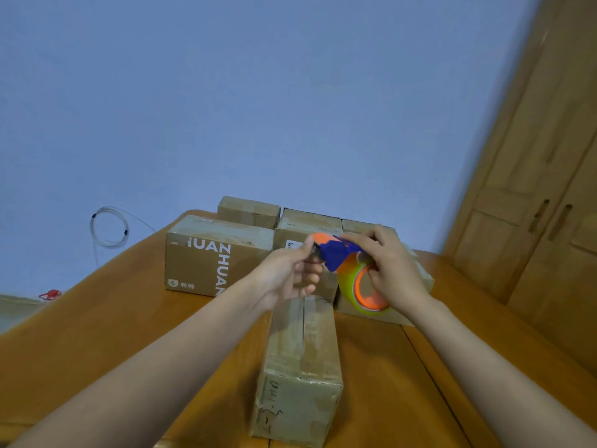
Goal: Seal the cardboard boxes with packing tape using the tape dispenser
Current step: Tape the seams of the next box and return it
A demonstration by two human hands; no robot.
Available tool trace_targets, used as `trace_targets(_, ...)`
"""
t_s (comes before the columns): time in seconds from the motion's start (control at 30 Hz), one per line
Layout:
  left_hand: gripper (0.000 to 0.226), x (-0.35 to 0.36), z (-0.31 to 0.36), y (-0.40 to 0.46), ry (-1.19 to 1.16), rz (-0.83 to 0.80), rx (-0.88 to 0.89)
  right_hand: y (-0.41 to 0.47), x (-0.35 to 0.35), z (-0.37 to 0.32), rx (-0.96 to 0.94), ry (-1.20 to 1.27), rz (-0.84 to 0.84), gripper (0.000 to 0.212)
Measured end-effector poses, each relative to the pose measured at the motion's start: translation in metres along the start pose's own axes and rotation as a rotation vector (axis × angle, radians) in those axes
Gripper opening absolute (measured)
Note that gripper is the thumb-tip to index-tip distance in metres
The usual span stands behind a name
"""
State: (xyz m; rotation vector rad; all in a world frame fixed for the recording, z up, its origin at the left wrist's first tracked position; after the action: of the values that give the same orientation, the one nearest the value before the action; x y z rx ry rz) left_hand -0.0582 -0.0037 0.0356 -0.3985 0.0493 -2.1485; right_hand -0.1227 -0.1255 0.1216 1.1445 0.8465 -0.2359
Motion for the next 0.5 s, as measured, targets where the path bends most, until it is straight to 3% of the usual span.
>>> trace_targets(0.2, 0.020, -0.001, -0.007, 0.002, 0.031, -0.082, -0.012, 0.001, -0.002, 0.004, -0.007, -0.030, -0.005, 0.073)
trace_targets(0.37, 0.032, 0.004, -0.007, 0.004, -0.047, -0.177, -0.078, 0.002, -0.002, 0.008, -0.011, -0.015, -0.064, 0.071)
trace_targets(0.5, 0.031, 0.002, 0.000, 0.008, -0.016, -0.121, -0.082, 0.002, 0.001, 0.017, 0.010, -0.002, -0.115, 0.075)
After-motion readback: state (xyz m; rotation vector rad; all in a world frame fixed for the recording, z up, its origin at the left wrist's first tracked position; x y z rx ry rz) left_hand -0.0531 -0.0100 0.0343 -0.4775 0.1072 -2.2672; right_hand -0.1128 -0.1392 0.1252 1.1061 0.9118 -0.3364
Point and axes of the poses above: each hand's wrist, its own y-axis towards the middle knuckle, its own x-axis out of the palm, z = x × y, the point moved 10 cm from there along y, towards the middle knuckle, and after that the axes turned 12 degrees about -x, right-handed, at the moved point
